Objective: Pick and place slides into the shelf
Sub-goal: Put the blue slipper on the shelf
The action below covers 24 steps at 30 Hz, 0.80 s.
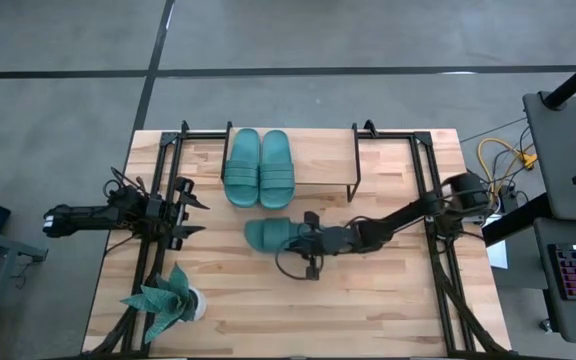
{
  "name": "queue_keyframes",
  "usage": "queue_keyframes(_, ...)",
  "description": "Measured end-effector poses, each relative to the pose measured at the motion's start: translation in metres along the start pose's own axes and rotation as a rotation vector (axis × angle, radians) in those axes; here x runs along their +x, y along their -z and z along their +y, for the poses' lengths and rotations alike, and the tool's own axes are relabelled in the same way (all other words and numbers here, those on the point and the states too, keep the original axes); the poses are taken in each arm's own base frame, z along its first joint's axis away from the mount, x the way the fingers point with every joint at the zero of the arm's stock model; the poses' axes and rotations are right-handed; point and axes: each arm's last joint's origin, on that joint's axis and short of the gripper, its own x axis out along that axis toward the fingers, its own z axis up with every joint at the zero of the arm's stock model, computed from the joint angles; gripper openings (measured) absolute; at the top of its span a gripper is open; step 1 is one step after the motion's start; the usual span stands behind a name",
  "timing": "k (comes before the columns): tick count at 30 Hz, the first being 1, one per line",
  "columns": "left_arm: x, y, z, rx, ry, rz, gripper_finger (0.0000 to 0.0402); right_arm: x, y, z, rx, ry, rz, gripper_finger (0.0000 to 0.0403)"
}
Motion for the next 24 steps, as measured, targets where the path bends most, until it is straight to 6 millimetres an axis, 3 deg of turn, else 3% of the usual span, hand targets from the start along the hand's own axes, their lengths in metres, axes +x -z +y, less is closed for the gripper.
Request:
queue_keyframes(7, 0.000, 0.002, 0.000, 0.090, 0.005, 0.015, 0.0211, -0.025, -0.020, 0.017, -0.027, 0.000, -0.036, 0.0011)
queue_keyframes(11, 0.002, 0.015, -0.002, 0.210, 0.024, 0.072, 0.0211, -0.041, -0.029, 0.020, -0.036, 0.047, -0.028, 0.0011)
queue_keyframes(16, 0.005, 0.014, -0.002, 0.312, 0.063, 0.048, 0.0211, -0.059, -0.043, 0.023, -0.032, 0.053, -0.061, 0.0011)
queue_keyframes(24, 0.012, 0.014, -0.003, 0.372, 0.114, 0.007, 0.0211, -0.068, -0.051, 0.022, -0.020, 0.043, -0.067, 0.0011)
